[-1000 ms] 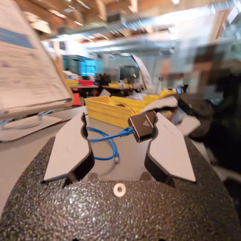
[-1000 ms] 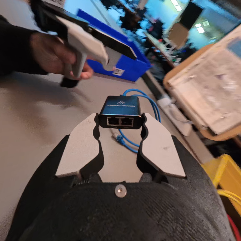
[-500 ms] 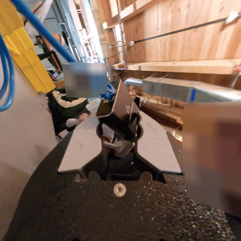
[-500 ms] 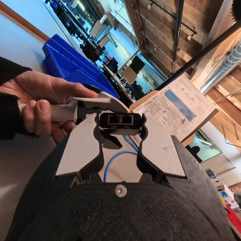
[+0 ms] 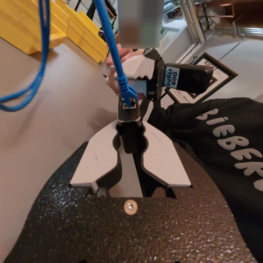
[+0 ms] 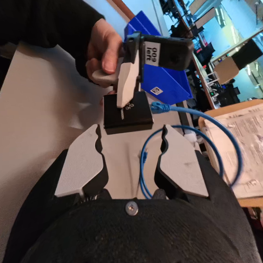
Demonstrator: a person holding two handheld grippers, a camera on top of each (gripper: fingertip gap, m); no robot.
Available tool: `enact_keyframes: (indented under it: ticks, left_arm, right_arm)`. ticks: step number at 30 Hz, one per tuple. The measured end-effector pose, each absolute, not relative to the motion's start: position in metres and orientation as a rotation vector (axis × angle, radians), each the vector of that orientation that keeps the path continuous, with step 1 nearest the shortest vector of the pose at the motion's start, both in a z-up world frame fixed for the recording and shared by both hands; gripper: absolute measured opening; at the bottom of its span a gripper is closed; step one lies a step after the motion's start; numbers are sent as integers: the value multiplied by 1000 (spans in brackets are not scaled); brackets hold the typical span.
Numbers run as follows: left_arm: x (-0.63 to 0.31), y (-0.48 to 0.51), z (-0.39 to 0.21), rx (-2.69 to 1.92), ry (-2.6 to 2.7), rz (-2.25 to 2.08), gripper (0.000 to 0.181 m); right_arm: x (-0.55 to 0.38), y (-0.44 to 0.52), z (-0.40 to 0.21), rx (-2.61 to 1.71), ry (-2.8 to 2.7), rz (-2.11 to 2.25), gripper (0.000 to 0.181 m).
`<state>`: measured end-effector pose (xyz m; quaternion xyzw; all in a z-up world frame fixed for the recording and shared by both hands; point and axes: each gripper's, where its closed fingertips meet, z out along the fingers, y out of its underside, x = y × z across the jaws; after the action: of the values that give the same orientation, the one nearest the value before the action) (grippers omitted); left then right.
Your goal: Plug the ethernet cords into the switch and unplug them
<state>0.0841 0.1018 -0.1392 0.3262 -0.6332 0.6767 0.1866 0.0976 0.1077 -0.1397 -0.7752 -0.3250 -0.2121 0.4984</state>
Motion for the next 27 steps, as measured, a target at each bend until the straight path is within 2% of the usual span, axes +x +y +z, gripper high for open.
enact_keyframes:
  ticks: [2, 6, 10, 11, 13, 16, 22, 27]
  left_arm:
    - [83, 101, -138, 908, -1797, 1907, 25]
    - [93, 110, -132, 970, -1787, 1997, 25]
    - [138, 128, -125, 1339, -1856, 2268, 31]
    - [146, 132, -127, 1446, -1945, 2301, 40]
    - [157, 140, -131, 1655, -2193, 2285, 73]
    - [162, 138, -133, 1818, -2465, 2180, 81]
    - [164, 121, -151, 1927, -2563, 1974, 78]
    - [162, 113, -156, 1916, -2585, 1938, 62]
  right_arm:
    - [94, 115, -150, -1895, -836, -528, 68]
    - [102, 125, -150, -1899, -717, -630, 68]
    - [143, 126, -141, -1950, -378, -808, 68]
    - [155, 123, -138, -1955, -306, -880, 68]
    - [169, 117, -131, -1958, -230, -1012, 68]
    - [180, 110, -129, -2002, -266, -1258, 68]
    - [174, 113, -137, -2059, -409, -1478, 68]
    - [170, 113, -138, -2069, -479, -1530, 68]
